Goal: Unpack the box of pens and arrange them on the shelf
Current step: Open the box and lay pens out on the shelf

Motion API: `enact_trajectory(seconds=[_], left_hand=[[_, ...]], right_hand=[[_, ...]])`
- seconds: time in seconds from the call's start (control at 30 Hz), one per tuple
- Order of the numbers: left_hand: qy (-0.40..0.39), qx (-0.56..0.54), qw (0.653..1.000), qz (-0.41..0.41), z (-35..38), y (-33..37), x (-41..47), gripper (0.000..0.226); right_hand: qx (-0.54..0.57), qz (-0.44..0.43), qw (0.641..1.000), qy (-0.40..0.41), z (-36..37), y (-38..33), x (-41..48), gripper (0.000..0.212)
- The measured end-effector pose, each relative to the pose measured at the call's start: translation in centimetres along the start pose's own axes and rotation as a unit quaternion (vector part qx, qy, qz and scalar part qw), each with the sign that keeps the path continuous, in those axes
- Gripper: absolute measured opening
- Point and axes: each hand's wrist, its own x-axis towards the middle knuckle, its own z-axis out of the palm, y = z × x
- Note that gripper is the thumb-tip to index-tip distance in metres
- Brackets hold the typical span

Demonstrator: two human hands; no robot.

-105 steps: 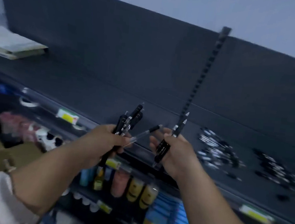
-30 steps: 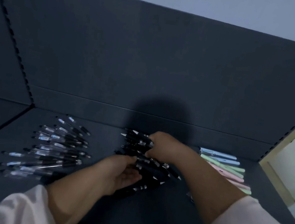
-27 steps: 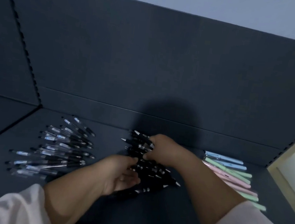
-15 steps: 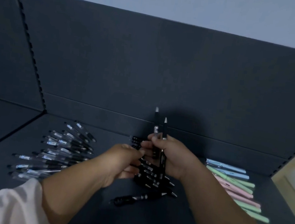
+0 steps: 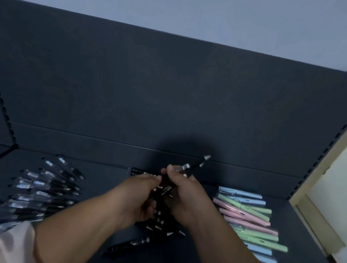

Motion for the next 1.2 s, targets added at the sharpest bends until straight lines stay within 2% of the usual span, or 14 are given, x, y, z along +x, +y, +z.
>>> enact_trajectory(seconds=[0.17,0.3,0.4,0.5,0.6,0.7,0.8,0.9,0.97,1.03,1.1,1.2], left_hand=[[0.03,-0.045,0.998,0.024,-0.6,0.6,1.6,0.017],[0.075,-0.003,0.997,0.036,-1.8,0.8,2.0,0.015],[0.119,0.048,0.991,0.046,-3.7,0.5,2.6,0.014],[0.126,0.088,0.987,0.049,-4.7,-0.1,3.1,0.015],[0.126,0.176,0.974,0.068,-5.3,-1.1,3.6,0.013],[0.136,0.312,0.934,0.106,-6.3,-2.2,4.2,0.014],[0.138,0.433,0.881,0.131,-6.9,-2.5,4.3,0.021],[0.116,0.541,0.816,0.166,-6.8,-2.4,3.9,0.055],[0.067,0.603,0.778,0.163,-6.5,-2.6,3.4,0.086],[0.016,0.661,0.739,0.126,-6.3,-3.2,3.0,0.112],[-0.012,0.698,0.711,0.089,-6.5,-3.9,2.9,0.127],[-0.013,0.706,0.704,0.072,-6.9,-4.3,3.1,0.132]], right_hand=[[-0.047,0.01,0.999,0.018,-0.8,-0.4,-0.2,0.017],[-0.026,0.013,0.997,0.075,-2.1,-1.0,0.7,0.025],[-0.044,-0.024,0.992,0.115,-4.0,-1.3,1.2,0.017],[-0.188,-0.029,0.973,0.128,-5.7,-0.5,1.6,0.015],[-0.37,-0.034,0.921,0.122,-6.5,0.4,1.9,0.014],[-0.545,-0.05,0.83,0.104,-7.0,0.9,2.1,0.014],[-0.613,-0.062,0.782,0.095,-7.0,0.9,2.1,0.017],[-0.672,-0.108,0.726,0.095,-7.0,1.0,2.0,0.007],[-0.712,-0.143,0.682,0.092,-6.9,1.2,2.0,0.014],[-0.723,-0.164,0.668,0.073,-6.8,1.8,2.3,0.028],[-0.734,-0.153,0.66,0.052,-6.9,2.7,2.6,0.041],[-0.754,-0.093,0.649,0.043,-7.0,4.0,2.9,0.055]])
